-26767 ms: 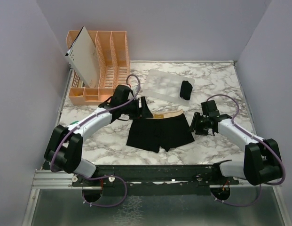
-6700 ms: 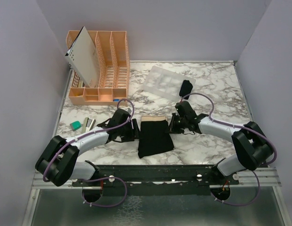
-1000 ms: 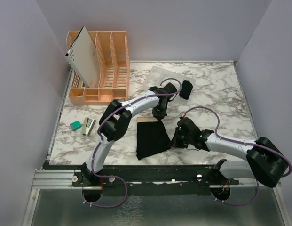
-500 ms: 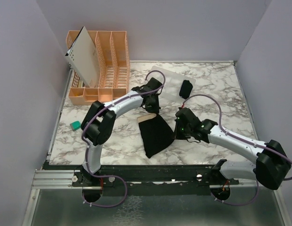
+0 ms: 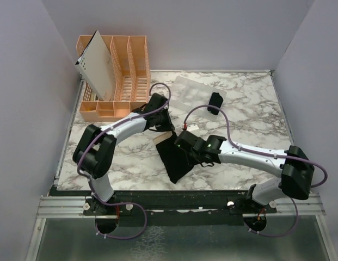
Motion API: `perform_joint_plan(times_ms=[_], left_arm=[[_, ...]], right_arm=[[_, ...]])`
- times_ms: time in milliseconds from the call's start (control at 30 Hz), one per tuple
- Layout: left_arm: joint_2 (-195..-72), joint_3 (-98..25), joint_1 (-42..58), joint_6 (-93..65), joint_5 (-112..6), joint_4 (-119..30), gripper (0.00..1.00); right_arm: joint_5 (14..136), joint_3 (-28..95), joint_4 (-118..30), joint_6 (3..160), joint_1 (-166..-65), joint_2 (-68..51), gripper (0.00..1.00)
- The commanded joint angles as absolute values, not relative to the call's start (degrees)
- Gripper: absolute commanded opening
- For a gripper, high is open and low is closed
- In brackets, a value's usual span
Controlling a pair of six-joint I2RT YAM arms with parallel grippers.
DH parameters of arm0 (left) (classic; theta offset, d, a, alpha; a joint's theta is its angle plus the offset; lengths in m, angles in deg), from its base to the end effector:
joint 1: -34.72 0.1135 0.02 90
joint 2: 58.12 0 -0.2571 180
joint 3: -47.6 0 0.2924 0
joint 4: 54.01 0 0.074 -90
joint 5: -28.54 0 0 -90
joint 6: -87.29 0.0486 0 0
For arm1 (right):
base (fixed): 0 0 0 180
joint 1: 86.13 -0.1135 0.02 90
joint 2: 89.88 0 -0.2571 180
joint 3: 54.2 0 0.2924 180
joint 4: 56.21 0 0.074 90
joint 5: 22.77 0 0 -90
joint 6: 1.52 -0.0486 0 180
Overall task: Roll the underwear
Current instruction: Fold the underwear at the center of the board.
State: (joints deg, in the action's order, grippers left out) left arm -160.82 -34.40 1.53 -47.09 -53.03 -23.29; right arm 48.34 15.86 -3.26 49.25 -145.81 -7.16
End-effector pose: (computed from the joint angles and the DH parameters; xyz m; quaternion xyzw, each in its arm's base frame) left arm 0.3527 -0.2393 0.1655 -0.0676 0.9392 -0.2604 0.2134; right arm 0.1763 0.2702 0.1952 -0.1370 0.9550 0.0541 0.2573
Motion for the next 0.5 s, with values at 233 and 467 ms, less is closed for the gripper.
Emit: perform_joint_plan(times_ms=[233, 467], left_arm=[[-147.0, -17.3, 6.9, -49.8, -48.6, -37.2, 0.00], [-141.5, -9.1, 7.4, -51.9, -48.9, -43.5, 0.00]], right_arm=[[43.1, 23.4, 0.5, 48.6, -153.6, 0.4, 0.00], [44.3, 25.7, 0.8, 49.9, -155.8, 4.3, 0.00]])
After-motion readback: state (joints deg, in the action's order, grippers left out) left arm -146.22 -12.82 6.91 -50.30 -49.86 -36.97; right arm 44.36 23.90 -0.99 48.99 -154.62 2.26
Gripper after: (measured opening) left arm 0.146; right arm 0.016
